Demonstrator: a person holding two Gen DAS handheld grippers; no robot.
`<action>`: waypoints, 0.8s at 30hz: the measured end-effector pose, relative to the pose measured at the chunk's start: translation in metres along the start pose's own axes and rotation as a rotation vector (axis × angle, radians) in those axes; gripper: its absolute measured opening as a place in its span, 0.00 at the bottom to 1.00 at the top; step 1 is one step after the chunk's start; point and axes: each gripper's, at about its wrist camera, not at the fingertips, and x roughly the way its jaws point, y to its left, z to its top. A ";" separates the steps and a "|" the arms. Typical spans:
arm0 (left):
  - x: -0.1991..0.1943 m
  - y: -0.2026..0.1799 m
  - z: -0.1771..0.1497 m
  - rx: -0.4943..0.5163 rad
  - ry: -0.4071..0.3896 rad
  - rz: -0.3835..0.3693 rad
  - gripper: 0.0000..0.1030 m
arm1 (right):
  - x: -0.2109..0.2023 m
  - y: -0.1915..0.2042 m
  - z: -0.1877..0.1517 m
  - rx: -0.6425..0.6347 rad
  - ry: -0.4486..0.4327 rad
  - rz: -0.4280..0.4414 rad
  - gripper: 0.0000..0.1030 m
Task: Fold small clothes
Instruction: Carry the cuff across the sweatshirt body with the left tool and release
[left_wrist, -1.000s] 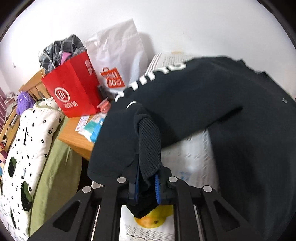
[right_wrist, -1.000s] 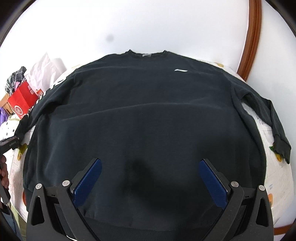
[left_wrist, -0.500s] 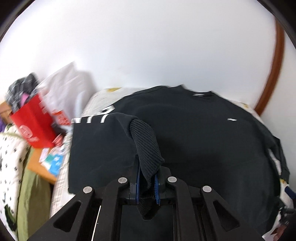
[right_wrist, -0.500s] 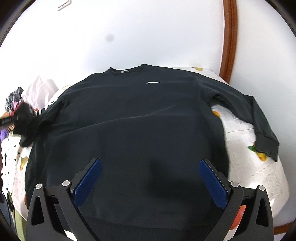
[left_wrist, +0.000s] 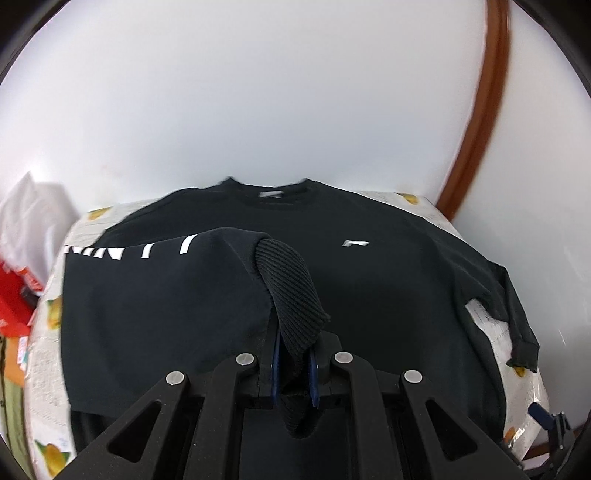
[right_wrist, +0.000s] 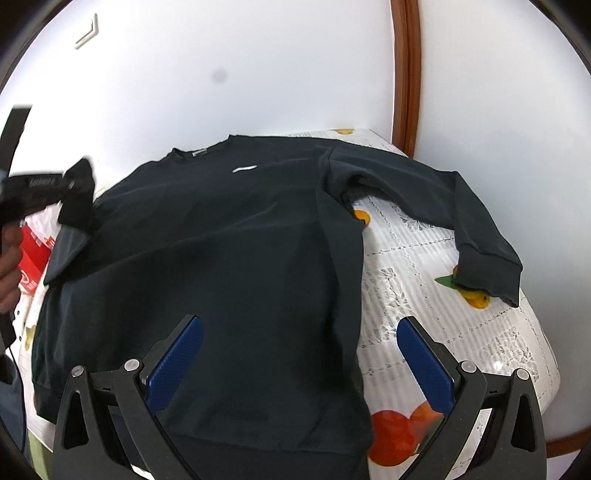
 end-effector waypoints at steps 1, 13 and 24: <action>0.005 -0.006 0.000 0.005 0.008 -0.010 0.11 | 0.002 -0.001 -0.001 -0.003 0.003 0.002 1.00; 0.003 -0.009 -0.010 -0.011 0.038 -0.126 0.44 | 0.012 0.008 -0.004 -0.014 0.029 0.001 1.00; -0.061 0.111 -0.045 -0.071 -0.051 0.058 0.71 | 0.029 0.088 0.034 -0.106 -0.002 0.117 0.96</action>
